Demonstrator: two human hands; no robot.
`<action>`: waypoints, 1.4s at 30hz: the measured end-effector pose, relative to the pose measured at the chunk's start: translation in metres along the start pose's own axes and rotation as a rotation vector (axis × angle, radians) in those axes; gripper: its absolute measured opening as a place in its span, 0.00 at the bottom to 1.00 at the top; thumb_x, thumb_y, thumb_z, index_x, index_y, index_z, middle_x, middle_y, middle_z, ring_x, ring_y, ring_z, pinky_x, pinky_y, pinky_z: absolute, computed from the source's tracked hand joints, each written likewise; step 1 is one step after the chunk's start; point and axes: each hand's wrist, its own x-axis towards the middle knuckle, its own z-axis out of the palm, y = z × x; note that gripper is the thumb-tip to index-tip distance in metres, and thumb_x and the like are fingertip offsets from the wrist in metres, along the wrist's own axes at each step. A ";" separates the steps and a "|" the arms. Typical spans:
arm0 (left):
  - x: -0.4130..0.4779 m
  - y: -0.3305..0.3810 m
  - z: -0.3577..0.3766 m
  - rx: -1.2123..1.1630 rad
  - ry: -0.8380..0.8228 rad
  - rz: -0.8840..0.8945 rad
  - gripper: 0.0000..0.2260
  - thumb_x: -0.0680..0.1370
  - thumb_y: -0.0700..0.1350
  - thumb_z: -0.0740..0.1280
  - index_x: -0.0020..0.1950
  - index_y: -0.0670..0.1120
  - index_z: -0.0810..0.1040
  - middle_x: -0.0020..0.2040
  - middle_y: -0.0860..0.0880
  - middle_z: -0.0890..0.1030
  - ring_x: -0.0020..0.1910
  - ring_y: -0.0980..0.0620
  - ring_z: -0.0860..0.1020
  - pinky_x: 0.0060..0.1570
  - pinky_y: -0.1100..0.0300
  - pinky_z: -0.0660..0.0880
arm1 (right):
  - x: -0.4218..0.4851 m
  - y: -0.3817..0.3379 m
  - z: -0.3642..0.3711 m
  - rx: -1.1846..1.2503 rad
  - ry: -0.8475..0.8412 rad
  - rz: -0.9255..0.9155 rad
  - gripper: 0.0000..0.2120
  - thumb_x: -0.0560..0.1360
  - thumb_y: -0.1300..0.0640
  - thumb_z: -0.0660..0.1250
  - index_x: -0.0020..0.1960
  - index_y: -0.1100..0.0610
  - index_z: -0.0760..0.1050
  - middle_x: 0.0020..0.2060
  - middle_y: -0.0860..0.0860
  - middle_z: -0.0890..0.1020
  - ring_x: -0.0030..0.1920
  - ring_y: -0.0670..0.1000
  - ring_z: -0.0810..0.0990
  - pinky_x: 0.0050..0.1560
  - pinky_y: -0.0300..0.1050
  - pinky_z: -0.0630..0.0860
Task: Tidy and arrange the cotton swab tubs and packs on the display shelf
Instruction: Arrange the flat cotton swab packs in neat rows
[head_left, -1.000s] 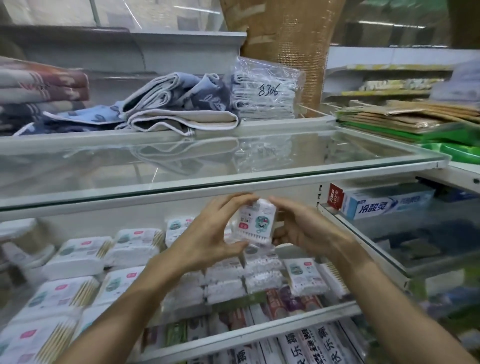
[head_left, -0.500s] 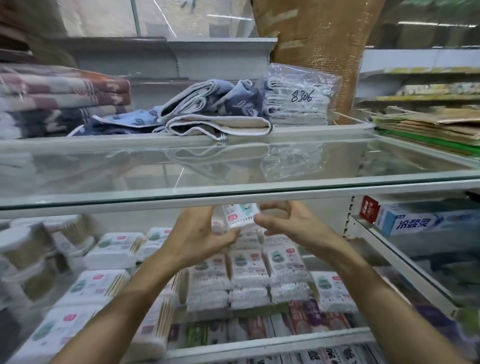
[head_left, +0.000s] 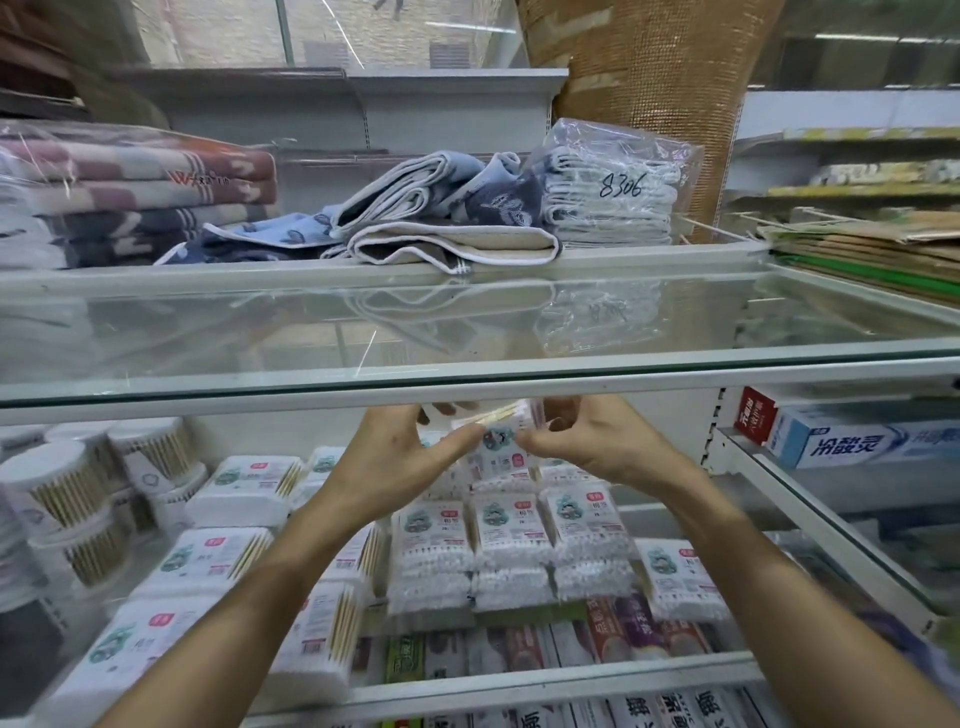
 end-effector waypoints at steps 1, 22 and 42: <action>0.001 -0.002 0.001 -0.022 -0.024 0.012 0.06 0.75 0.52 0.73 0.50 0.54 0.80 0.45 0.61 0.82 0.45 0.61 0.80 0.42 0.66 0.75 | -0.001 -0.002 -0.001 0.000 0.012 -0.011 0.05 0.74 0.56 0.74 0.49 0.54 0.84 0.44 0.50 0.87 0.45 0.49 0.84 0.45 0.41 0.79; 0.003 0.003 0.008 -0.072 -0.137 -0.076 0.15 0.71 0.55 0.76 0.55 0.59 0.76 0.51 0.64 0.80 0.49 0.65 0.79 0.50 0.70 0.74 | 0.007 0.020 0.014 -0.410 0.116 -0.223 0.30 0.71 0.40 0.73 0.69 0.48 0.70 0.62 0.43 0.77 0.60 0.43 0.72 0.59 0.42 0.72; 0.010 -0.031 0.036 0.343 -0.273 0.049 0.19 0.77 0.61 0.65 0.65 0.56 0.74 0.66 0.56 0.75 0.66 0.52 0.70 0.66 0.52 0.66 | 0.013 0.043 -0.001 -0.608 -0.005 -0.087 0.30 0.75 0.39 0.69 0.72 0.46 0.67 0.71 0.46 0.71 0.70 0.47 0.69 0.70 0.50 0.67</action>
